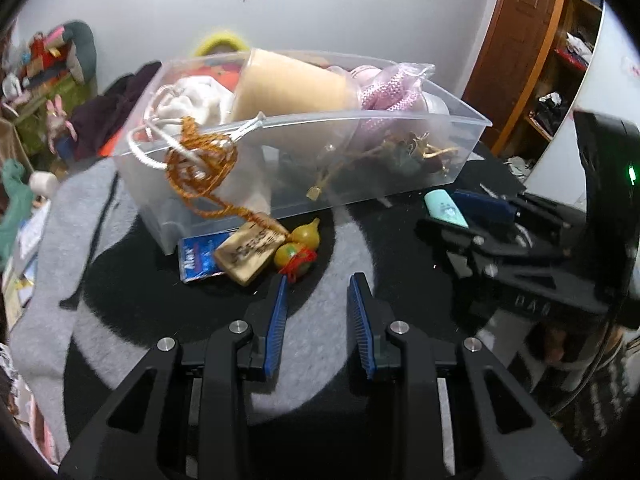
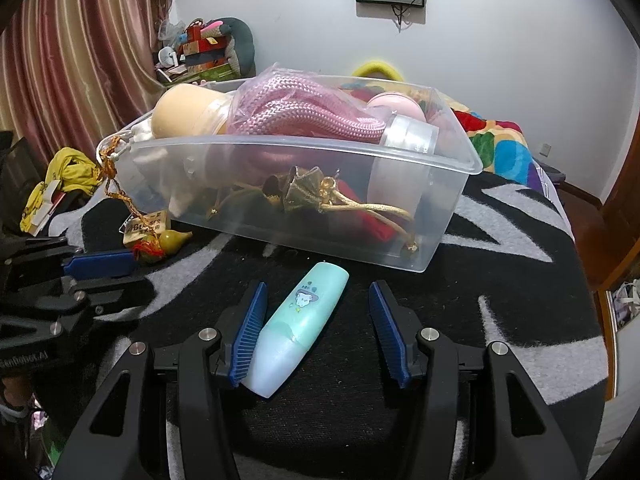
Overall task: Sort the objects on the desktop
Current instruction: 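Move the right gripper to the mint-green tube and grasp it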
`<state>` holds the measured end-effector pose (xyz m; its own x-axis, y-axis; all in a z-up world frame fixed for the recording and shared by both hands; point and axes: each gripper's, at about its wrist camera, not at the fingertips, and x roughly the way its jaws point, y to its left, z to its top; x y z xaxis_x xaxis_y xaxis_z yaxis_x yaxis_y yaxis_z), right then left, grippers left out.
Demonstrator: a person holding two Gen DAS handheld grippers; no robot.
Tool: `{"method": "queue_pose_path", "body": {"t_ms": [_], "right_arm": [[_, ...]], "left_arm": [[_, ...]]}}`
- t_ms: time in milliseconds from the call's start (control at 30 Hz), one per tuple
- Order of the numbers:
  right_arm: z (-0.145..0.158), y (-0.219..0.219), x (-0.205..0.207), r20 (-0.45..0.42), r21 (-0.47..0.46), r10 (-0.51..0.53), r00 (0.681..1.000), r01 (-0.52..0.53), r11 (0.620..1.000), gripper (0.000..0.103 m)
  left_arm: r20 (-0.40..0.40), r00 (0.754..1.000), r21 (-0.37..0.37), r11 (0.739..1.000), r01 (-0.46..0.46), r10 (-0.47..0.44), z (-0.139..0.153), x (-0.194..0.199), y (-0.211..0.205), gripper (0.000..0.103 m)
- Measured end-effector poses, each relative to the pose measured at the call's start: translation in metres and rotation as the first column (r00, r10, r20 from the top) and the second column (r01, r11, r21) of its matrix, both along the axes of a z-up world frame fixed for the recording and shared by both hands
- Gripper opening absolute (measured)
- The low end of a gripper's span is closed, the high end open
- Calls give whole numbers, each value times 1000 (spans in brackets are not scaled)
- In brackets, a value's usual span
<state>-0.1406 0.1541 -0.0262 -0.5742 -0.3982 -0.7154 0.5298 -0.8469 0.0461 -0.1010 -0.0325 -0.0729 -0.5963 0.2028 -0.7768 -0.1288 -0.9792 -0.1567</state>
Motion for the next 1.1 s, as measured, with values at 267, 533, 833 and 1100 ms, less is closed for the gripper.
{"method": "queue_pose_path", "body": {"t_ms": [267, 533, 833, 1100], "right_arm": [[0, -1, 3, -1, -6, 23, 1000, -23, 1000, 44], [0, 1, 4, 4, -38, 35, 999, -35, 999, 36], [0, 5, 3, 16, -79, 40, 999, -38, 996, 28], [0, 5, 4, 15, -92, 59, 998, -57, 994, 20]], "left_arm": [[78, 995, 102, 992, -69, 61, 2, -22, -12, 31], [0, 1000, 17, 999, -28, 28, 8, -22, 20, 31], [7, 998, -18, 998, -67, 67, 9, -30, 17, 31], [21, 995, -12, 995, -101, 102, 2, -49, 18, 30]]}}
